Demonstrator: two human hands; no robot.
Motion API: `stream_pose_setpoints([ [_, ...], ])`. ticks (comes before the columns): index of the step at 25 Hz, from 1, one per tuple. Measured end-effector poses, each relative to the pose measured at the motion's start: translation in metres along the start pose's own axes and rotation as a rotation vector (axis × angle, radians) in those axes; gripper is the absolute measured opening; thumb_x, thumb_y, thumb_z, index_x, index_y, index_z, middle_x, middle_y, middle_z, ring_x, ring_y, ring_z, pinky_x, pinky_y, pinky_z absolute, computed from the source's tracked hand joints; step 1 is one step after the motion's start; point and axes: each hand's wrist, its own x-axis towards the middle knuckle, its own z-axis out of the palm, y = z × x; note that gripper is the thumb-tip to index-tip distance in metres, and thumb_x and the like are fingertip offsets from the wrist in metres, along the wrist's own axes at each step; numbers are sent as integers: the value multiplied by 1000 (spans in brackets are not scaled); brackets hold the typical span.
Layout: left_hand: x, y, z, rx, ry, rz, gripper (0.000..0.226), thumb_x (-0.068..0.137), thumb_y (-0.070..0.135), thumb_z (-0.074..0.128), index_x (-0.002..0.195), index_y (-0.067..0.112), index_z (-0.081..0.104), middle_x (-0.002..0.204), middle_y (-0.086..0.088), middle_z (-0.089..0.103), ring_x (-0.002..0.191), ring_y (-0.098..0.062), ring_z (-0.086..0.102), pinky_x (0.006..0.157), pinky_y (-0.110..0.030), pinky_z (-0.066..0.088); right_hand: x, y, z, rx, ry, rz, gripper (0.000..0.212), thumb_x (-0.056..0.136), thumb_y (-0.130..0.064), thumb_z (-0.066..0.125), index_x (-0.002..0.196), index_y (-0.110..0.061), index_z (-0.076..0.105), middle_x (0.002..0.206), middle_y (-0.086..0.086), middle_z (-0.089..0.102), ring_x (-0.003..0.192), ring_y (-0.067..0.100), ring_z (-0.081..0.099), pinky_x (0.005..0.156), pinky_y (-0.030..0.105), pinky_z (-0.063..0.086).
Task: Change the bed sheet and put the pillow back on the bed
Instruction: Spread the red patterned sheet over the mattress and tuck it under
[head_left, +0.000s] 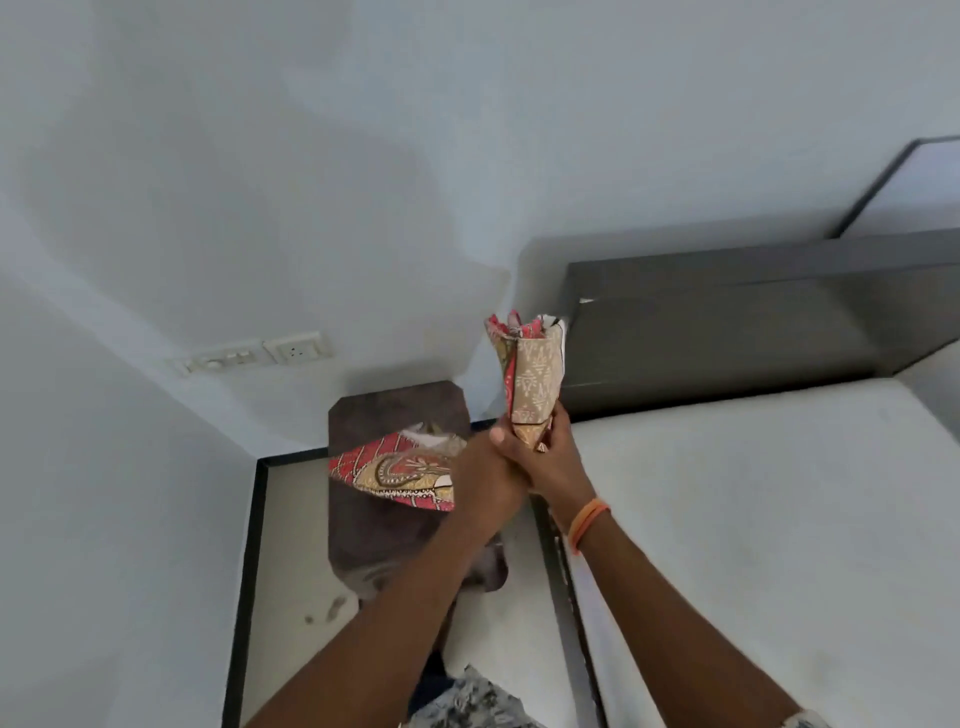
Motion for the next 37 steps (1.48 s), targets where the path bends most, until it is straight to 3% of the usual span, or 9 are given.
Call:
stream_pose_setpoints([
  [4,-87,134,32,-214,-81,164,24,91,36,63,114,32,59,98,9,70,87,-16,66,70,-30,50,-96,-40,-110,140,355,-189,32,83,-41,73,111,-25,67,101,-2,73,96,16,69,90,43,56],
  [7,-125,194,55,-467,-450,276,36,74,16,76,103,30,59,96,9,69,88,-13,67,79,-35,56,-148,-68,-195,362,527,-120,31,89,-41,61,104,-16,72,99,9,74,94,29,71,90,53,55],
  [9,-138,220,61,-588,-702,294,46,74,1,80,113,19,64,108,5,68,97,-10,68,85,-29,55,-183,-80,-255,586,476,-80,43,96,-44,50,115,-10,68,111,20,70,102,39,68,95,58,50],
  [17,-128,280,91,-933,-686,196,102,55,25,97,138,20,40,128,-5,63,121,-26,59,105,-56,43,-306,-116,-409,498,303,-47,50,96,-43,48,130,-9,61,125,20,64,108,39,65,88,48,56],
  [21,-140,305,108,-1028,-956,210,88,49,39,96,125,11,61,125,-13,66,116,-31,62,101,-46,47,-338,-121,-449,562,326,-144,50,97,-41,42,124,-6,65,126,19,64,110,36,65,84,45,57],
  [25,-160,342,110,-997,-1077,177,42,76,18,82,114,14,66,115,-12,71,108,-32,67,92,-43,54,-337,-108,-498,361,593,-146,56,96,-52,46,127,-9,64,129,20,62,120,39,57,104,54,45],
  [30,-203,381,138,-882,-904,147,26,79,21,80,104,15,73,100,-8,76,94,-29,73,93,-51,55,-317,-85,-444,-285,1362,-134,46,96,-47,52,125,-12,57,130,18,53,115,34,55,95,41,45],
  [33,-226,397,152,-735,-840,298,32,70,35,76,97,18,77,92,-1,77,89,-20,73,89,-48,57,-311,-71,-375,13,1019,-464,51,93,-49,56,138,-25,48,131,1,59,113,16,62,87,29,52],
  [37,-234,403,153,-720,-1147,358,34,82,34,74,111,18,71,101,-6,76,97,-24,72,94,-46,55,-323,-73,-367,190,851,-631,65,89,-59,50,147,-33,37,134,-3,60,119,17,61,92,36,54],
])
